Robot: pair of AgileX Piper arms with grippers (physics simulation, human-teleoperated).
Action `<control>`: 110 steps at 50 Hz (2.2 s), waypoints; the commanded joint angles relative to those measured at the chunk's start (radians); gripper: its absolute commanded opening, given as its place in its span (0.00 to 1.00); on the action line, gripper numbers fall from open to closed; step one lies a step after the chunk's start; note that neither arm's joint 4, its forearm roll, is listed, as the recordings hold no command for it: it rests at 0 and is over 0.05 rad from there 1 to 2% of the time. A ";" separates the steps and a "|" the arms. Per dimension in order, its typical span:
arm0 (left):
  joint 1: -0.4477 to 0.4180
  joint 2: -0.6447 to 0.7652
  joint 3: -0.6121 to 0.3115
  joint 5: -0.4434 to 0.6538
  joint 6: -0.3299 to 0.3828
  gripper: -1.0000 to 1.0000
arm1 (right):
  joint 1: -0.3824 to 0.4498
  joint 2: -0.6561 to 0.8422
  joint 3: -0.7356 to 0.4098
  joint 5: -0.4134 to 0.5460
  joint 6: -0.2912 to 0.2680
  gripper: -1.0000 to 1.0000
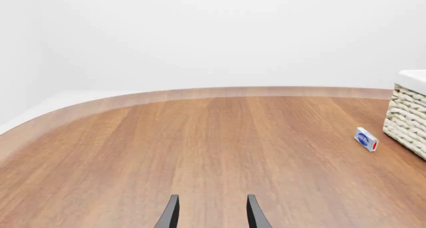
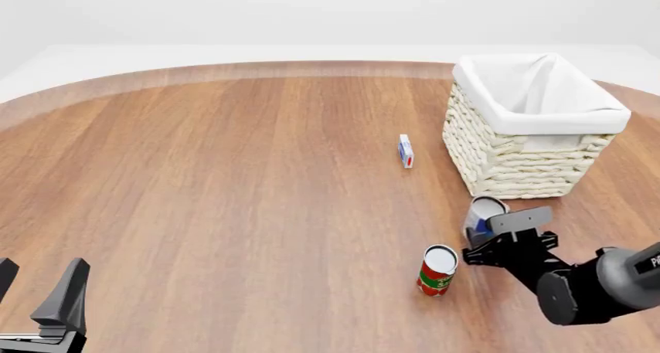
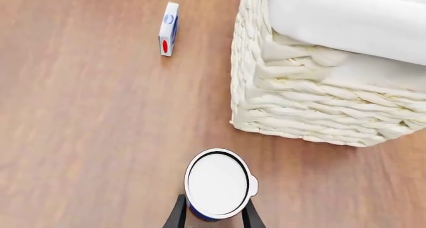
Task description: Pick up the alphabet soup and the cream cheese box, and put them in the basket.
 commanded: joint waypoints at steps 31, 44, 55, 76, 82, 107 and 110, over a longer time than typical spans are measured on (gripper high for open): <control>0.000 0.000 0.000 0.000 0.000 1.00 | -0.024 -0.343 0.041 0.167 0.001 0.00; 0.000 0.000 0.000 0.000 0.000 1.00 | -0.022 -0.481 0.000 0.294 -0.015 0.00; 0.000 0.000 0.000 0.000 0.000 1.00 | -0.031 -0.562 -0.054 0.389 -0.029 0.00; 0.000 0.000 0.000 0.000 0.000 1.00 | -0.043 -0.657 -0.259 0.578 -0.098 0.00; 0.000 0.000 0.000 0.000 0.000 1.00 | -0.039 -0.656 -0.321 0.612 -0.107 0.00; 0.000 0.000 0.000 0.000 0.000 1.00 | -0.048 -0.574 -0.607 0.742 -0.156 0.00; 0.000 0.000 0.000 0.000 0.000 1.00 | -0.047 -0.558 -0.647 0.759 -0.160 0.00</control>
